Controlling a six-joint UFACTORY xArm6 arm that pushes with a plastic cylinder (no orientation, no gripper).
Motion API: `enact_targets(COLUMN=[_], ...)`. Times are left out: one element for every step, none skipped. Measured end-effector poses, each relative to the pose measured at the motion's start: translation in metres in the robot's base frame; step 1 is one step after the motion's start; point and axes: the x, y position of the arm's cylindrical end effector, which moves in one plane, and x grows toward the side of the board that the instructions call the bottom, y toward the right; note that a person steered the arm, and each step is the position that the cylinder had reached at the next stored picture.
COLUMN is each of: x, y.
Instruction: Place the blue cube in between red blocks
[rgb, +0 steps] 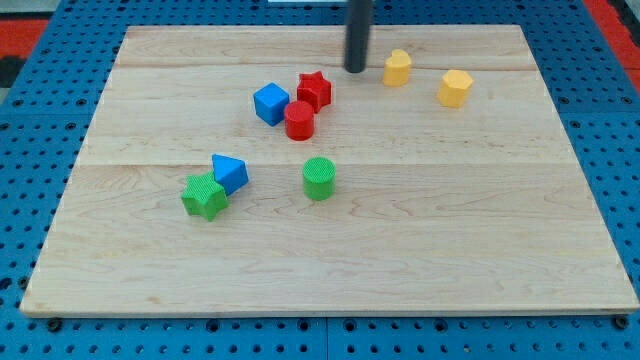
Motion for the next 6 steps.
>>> enact_targets(x=[0.03, 0.059, 0.071, 0.089, 0.112, 0.137], y=[-0.079, -0.109, -0.085, -0.045, -0.094, -0.079])
